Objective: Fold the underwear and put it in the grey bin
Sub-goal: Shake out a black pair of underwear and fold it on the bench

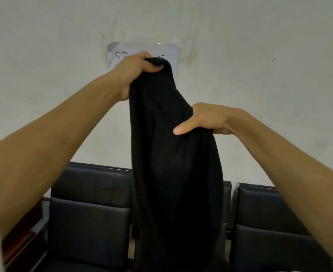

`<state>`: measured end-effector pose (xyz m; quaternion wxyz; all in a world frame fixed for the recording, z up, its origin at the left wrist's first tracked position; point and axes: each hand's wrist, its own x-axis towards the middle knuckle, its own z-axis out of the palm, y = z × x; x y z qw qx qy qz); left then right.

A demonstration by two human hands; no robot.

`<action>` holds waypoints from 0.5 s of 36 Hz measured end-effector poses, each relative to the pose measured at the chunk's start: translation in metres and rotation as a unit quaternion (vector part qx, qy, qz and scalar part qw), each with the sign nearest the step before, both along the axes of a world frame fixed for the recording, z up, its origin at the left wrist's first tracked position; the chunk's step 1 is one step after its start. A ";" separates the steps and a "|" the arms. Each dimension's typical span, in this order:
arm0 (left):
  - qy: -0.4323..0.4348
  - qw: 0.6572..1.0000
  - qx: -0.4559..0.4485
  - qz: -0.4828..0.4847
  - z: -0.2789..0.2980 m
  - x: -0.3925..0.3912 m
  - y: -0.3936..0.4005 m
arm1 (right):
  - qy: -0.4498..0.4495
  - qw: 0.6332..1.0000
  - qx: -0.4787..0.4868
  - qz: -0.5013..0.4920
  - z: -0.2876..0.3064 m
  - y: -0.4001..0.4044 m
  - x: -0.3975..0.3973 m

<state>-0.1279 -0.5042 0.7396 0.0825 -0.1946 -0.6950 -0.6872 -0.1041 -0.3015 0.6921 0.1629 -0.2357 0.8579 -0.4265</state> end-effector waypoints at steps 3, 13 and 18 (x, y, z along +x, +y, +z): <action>0.018 0.999 0.040 0.020 0.012 0.000 -0.002 | -0.049 0.999 0.013 0.017 -0.005 0.014 0.000; 0.068 0.988 0.029 0.136 0.030 -0.012 -0.047 | -0.098 0.988 0.115 0.020 -0.007 0.051 -0.001; 0.036 0.982 0.105 0.150 0.024 -0.014 -0.074 | -0.080 0.993 0.073 -0.041 -0.009 0.067 -0.007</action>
